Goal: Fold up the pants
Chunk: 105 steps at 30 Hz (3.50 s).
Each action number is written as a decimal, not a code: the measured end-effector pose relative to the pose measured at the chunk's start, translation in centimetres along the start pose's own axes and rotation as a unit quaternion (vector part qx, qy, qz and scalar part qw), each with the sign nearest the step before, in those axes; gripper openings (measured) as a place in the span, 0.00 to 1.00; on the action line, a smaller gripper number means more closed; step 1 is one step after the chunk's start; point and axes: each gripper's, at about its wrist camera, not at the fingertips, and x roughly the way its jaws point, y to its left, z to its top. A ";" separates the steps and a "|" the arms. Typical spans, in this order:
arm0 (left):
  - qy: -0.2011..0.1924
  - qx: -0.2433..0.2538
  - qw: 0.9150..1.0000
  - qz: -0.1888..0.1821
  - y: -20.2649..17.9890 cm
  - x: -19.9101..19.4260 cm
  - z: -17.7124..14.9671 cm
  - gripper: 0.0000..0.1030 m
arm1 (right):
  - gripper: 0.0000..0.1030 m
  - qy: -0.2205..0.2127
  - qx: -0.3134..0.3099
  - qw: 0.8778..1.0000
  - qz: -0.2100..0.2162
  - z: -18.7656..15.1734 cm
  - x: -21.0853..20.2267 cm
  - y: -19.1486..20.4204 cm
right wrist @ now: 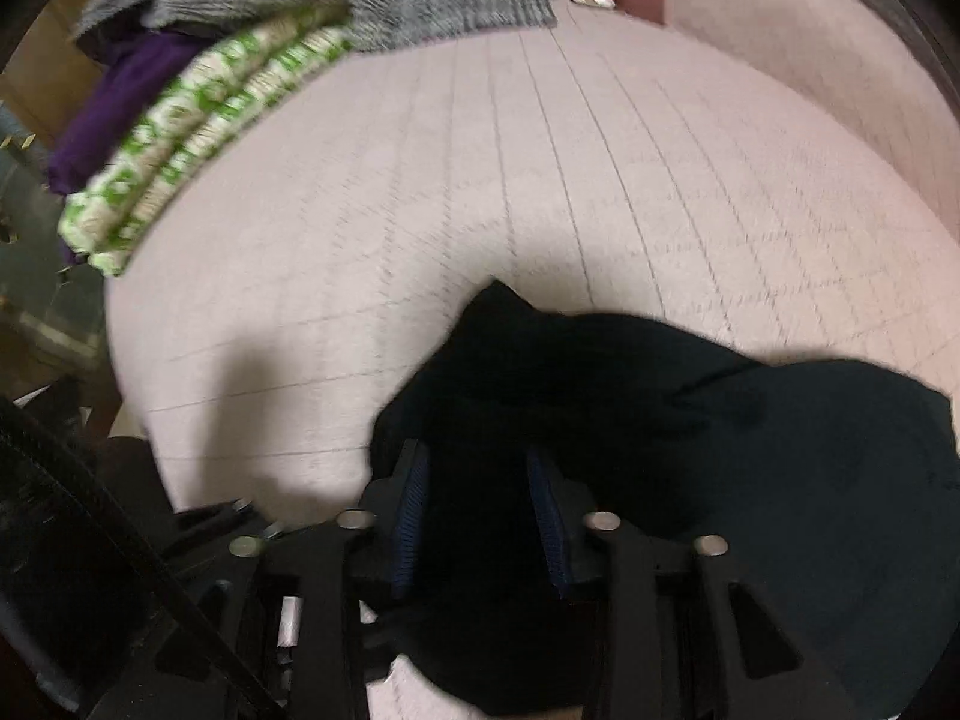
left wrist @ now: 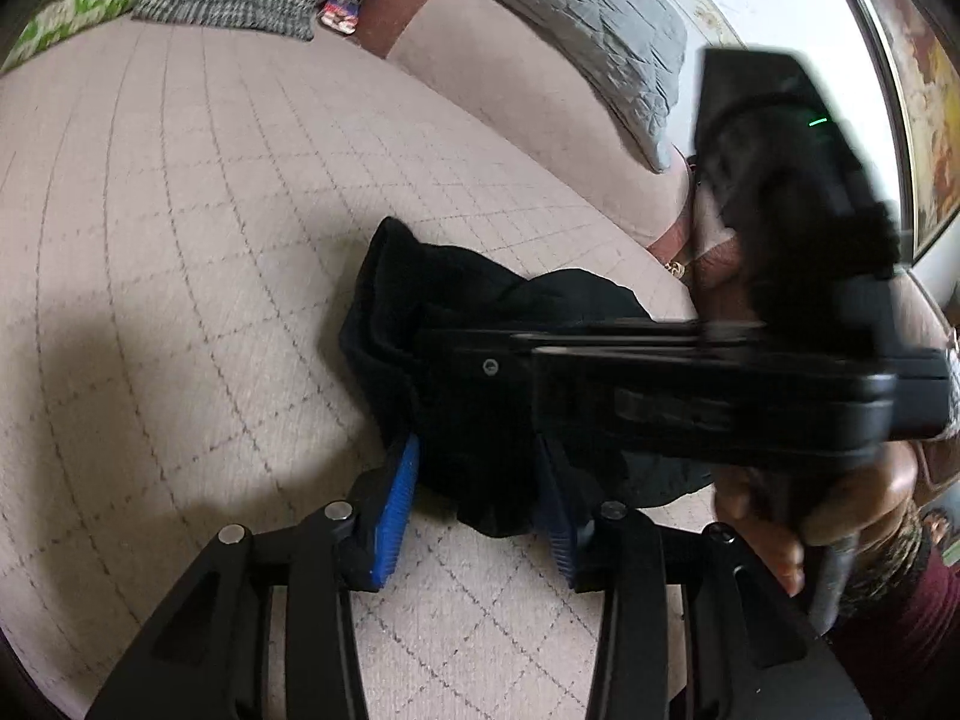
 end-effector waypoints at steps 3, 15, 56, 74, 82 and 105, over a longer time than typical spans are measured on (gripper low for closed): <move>-0.005 -0.013 1.000 -0.013 0.2 -0.5 0.0 0.31 | 0.05 -0.015 0.045 0.998 0.039 -0.1 -1.2 -2.0; -0.057 -0.024 0.998 -0.008 1.3 -3.3 0.8 0.31 | 0.05 -0.057 0.101 0.990 0.080 3.7 -3.5 -1.8; -0.012 0.165 0.978 0.130 -4.2 3.3 0.7 0.72 | 0.51 -0.170 0.278 0.940 -0.101 -4.2 -12.5 -25.4; -0.026 0.161 0.980 0.117 -4.2 3.9 1.1 0.84 | 0.02 -0.058 0.180 0.957 -0.220 4.8 -4.0 -27.3; -0.026 0.173 0.977 0.121 -4.4 4.2 0.9 0.87 | 0.15 -0.101 0.231 0.941 -0.228 4.9 -6.0 -27.9; -0.036 0.153 0.983 0.093 -3.6 3.2 0.6 0.88 | 0.57 -0.233 0.543 0.788 -0.172 -27.6 -20.4 -34.7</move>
